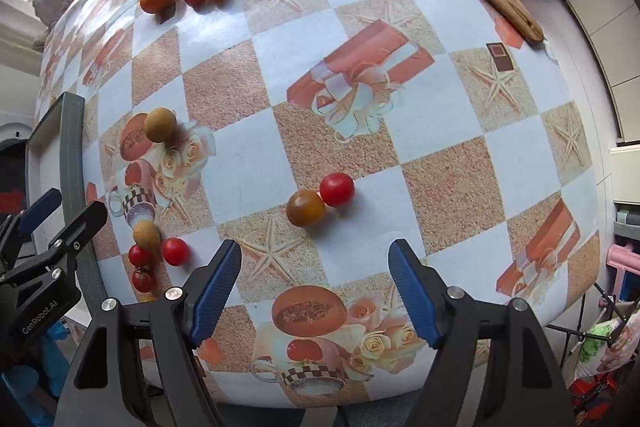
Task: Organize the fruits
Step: 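Move both open tools back over the remaining fruits, then grasp a tan round fruit with the left tool while the right tool grasps a brown cherry tomato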
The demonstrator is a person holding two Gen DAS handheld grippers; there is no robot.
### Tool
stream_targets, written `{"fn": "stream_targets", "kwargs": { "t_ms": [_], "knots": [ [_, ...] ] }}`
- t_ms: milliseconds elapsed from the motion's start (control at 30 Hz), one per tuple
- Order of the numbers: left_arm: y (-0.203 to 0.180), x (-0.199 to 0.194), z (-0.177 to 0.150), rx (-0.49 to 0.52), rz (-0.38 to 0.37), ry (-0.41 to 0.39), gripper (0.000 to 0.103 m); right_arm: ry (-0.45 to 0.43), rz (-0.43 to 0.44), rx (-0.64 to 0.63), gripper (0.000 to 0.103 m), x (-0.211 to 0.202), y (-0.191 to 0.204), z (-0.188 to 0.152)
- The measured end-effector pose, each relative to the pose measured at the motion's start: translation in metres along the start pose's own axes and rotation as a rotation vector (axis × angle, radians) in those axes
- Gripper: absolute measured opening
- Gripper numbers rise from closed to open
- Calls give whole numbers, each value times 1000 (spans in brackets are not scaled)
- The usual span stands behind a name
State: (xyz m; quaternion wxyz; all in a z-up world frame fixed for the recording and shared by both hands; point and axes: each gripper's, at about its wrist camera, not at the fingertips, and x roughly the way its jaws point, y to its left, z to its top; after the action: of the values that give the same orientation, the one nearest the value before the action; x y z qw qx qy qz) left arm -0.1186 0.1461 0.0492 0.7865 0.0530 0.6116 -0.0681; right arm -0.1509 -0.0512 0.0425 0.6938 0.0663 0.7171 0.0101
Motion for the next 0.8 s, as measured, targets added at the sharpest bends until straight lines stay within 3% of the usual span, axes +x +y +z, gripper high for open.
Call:
{"fn": "stream_targets", "kwargs": {
  "t_ms": [100, 333, 567, 600, 667, 733, 800],
  "knots": [
    [-11, 9, 11, 14, -5, 3, 88, 1, 10, 23, 79, 8, -6, -3],
    [-22, 28, 37, 31, 1, 7, 88, -24, 44, 27, 61, 19, 1, 7],
    [-33, 46, 46, 57, -1, 33, 87, -57, 29, 18, 53, 17, 10, 29],
    [-35, 47, 46, 59, -4, 38, 85, -58, 25, 19, 50, 17, 11, 31],
    [-36, 52, 45, 62, 0, 55, 70, -55, 27, 22, 42, 16, 8, 38],
    [-35, 52, 45, 43, -5, 47, 65, -52, 34, 16, 29, 16, 6, 44],
    [-35, 52, 44, 34, -15, 39, 57, -49, 39, 8, 23, 18, 11, 41]
  ]
}}
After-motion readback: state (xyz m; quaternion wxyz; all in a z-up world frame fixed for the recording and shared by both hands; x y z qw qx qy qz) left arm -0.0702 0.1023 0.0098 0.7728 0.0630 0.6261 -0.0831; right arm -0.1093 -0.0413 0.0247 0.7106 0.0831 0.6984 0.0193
